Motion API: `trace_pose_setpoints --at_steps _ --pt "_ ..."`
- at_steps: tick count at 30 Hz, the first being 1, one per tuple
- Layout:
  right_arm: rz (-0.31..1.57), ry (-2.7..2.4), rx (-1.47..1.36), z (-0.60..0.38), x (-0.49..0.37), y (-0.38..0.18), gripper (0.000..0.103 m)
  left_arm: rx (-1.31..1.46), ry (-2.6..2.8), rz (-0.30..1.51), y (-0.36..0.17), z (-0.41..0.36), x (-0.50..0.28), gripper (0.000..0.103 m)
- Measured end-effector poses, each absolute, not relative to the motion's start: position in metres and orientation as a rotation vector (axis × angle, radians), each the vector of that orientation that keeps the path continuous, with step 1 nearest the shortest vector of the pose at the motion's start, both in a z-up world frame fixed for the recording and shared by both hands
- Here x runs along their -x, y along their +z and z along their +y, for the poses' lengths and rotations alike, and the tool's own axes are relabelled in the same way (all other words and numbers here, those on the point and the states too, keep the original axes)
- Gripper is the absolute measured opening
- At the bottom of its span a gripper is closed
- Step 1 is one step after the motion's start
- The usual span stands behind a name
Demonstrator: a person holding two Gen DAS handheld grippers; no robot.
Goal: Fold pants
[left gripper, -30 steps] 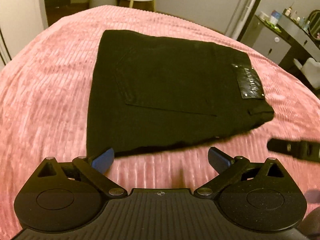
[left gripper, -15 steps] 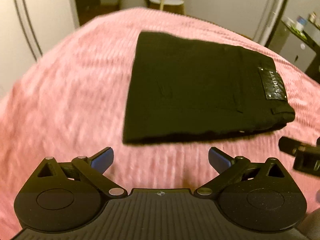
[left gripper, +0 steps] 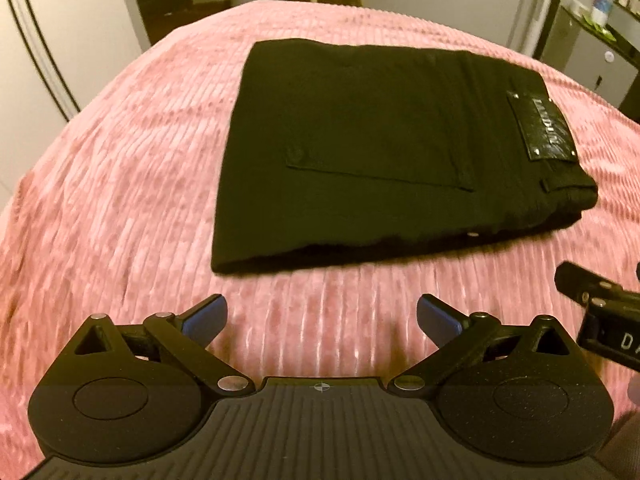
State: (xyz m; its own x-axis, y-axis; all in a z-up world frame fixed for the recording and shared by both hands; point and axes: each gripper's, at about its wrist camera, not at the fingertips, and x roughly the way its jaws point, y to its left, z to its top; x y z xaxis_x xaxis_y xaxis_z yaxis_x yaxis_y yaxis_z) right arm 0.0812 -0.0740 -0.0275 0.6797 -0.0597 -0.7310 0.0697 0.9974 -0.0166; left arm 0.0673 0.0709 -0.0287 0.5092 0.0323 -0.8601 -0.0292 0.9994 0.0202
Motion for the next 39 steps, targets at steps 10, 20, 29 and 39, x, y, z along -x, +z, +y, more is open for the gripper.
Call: trace_pose_setpoints --at_steps 10,20,29,39 --pt "0.787 -0.025 0.007 -0.071 -0.083 -0.036 0.099 0.053 0.044 1.102 -0.041 0.078 -0.075 0.103" --pt "0.774 -0.026 -0.011 -0.071 -0.084 -0.040 0.099 0.032 0.039 1.117 -0.046 0.078 -0.078 0.103" --pt "0.765 -0.034 -0.022 -0.072 -0.082 -0.042 0.099 0.034 0.032 1.116 -0.046 0.078 -0.077 0.103" --pt "0.756 -0.029 -0.026 -0.072 -0.080 -0.041 0.099 0.032 0.033 1.115 -0.045 0.077 -0.077 0.103"
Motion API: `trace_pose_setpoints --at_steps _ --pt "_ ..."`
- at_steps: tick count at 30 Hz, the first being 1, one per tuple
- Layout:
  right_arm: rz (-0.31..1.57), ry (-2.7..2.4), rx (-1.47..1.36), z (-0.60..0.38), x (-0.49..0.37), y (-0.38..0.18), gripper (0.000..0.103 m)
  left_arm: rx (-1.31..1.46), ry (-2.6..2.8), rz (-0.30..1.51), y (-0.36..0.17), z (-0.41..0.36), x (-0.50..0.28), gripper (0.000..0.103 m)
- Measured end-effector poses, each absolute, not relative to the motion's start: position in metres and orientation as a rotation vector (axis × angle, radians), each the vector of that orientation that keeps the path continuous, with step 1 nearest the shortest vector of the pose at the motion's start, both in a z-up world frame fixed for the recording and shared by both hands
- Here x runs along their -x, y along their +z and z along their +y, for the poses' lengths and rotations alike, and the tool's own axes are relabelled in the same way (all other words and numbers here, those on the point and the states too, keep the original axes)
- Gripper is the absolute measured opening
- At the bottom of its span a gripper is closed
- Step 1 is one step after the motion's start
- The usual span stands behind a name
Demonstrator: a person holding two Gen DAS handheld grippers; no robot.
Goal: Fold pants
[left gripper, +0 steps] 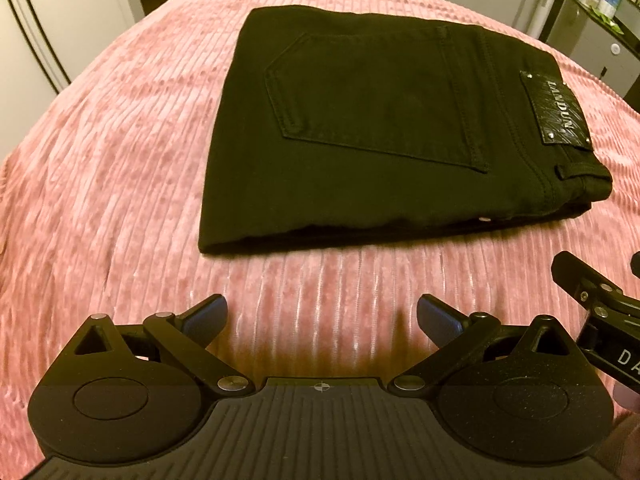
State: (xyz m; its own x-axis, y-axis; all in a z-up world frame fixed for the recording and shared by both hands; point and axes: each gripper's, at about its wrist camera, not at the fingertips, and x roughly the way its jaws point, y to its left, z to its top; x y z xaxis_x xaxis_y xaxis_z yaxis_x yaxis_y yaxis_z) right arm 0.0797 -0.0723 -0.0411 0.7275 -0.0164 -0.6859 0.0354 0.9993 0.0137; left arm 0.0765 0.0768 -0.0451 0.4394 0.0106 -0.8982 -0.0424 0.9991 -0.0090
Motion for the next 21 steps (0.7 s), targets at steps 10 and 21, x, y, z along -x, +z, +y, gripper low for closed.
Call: trace_pose_setpoints --at_steps 10,21 --pt "0.761 -0.026 -0.037 -0.0735 -0.0803 -0.0415 0.099 0.035 0.032 1.119 -0.0453 0.0770 -0.0770 0.103" --pt "0.757 -0.027 -0.039 -0.0739 -0.0800 -0.0415 0.099 0.040 0.029 1.127 -0.0475 0.0786 -0.0780 0.103"
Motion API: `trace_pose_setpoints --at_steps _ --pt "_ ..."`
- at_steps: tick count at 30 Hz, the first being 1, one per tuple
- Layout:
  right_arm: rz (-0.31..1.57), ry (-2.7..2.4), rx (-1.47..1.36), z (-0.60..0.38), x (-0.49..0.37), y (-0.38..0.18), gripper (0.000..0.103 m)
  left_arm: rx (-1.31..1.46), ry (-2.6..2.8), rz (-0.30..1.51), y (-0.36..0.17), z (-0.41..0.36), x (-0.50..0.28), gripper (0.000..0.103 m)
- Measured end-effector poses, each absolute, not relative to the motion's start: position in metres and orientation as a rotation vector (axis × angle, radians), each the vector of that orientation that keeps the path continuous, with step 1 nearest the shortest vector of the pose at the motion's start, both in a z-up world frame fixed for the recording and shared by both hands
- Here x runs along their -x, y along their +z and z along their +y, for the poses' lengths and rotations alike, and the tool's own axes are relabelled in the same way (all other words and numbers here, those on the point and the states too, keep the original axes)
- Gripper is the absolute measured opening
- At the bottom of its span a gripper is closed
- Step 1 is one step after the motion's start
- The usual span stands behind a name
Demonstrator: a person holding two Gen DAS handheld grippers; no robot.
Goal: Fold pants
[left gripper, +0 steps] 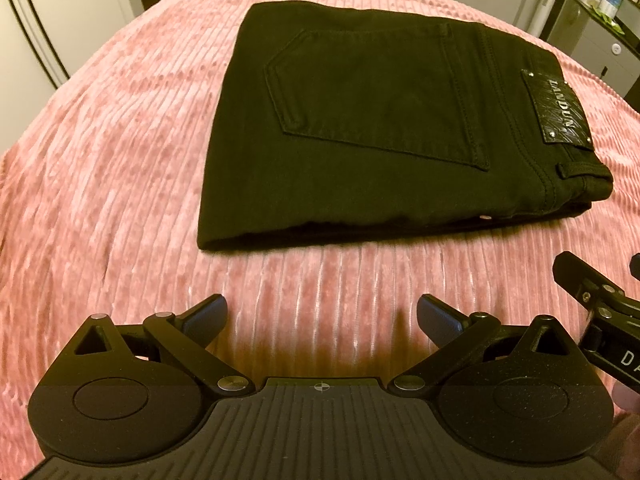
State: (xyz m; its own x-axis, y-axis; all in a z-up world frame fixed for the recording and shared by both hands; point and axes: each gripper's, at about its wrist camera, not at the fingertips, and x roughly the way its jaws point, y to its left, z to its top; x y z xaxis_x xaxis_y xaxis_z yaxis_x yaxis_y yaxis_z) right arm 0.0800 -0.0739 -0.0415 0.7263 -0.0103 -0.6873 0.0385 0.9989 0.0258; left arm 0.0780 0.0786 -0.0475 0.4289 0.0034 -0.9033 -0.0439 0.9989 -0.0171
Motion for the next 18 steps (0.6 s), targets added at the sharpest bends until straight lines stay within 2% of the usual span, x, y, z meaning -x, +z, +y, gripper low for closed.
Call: trace_pose_setpoints --at_steps 18 --pt "0.758 -0.030 -0.042 -0.0748 -0.0807 -0.0426 0.099 0.046 0.024 1.133 -0.0482 0.0790 -0.0792 0.103"
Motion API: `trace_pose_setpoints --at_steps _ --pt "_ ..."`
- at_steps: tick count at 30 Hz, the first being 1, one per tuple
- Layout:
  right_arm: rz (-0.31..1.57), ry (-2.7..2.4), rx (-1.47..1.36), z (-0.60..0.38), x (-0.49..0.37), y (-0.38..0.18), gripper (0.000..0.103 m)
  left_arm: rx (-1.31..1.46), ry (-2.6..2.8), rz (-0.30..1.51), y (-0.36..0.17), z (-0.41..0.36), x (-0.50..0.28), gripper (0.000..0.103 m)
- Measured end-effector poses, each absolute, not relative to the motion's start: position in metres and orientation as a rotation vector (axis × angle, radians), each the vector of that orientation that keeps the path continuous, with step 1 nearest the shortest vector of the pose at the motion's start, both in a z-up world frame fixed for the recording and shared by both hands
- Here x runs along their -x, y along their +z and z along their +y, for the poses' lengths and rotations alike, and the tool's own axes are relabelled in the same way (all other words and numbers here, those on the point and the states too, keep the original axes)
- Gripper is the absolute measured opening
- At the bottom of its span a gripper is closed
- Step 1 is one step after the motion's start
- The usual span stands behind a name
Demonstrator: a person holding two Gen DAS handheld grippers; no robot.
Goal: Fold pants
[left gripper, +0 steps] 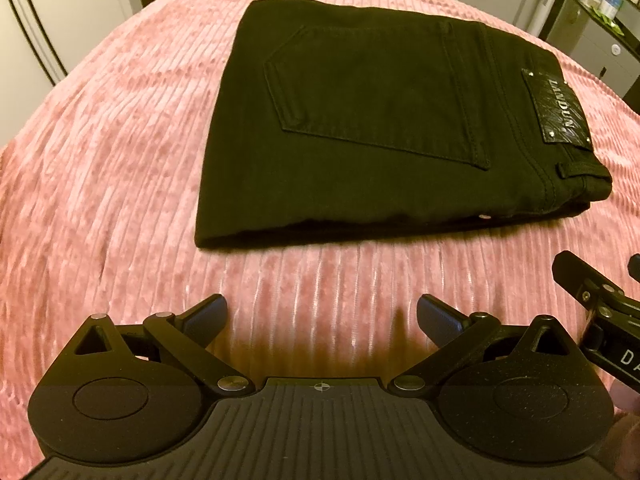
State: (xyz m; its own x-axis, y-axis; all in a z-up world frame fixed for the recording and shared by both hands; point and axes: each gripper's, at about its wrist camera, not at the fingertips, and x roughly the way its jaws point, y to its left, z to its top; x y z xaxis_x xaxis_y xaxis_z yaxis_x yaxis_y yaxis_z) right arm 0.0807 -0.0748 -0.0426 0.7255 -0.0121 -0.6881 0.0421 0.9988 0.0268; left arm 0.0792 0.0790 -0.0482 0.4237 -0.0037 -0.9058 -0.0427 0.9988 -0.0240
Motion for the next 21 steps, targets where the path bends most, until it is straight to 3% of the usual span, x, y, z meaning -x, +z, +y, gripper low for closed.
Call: trace_pose_setpoints --at_steps 21 --pt "0.763 -0.042 -0.063 -0.0740 -0.0800 -0.0436 0.099 0.036 -0.006 1.131 -0.0468 0.0778 -0.0799 0.103"
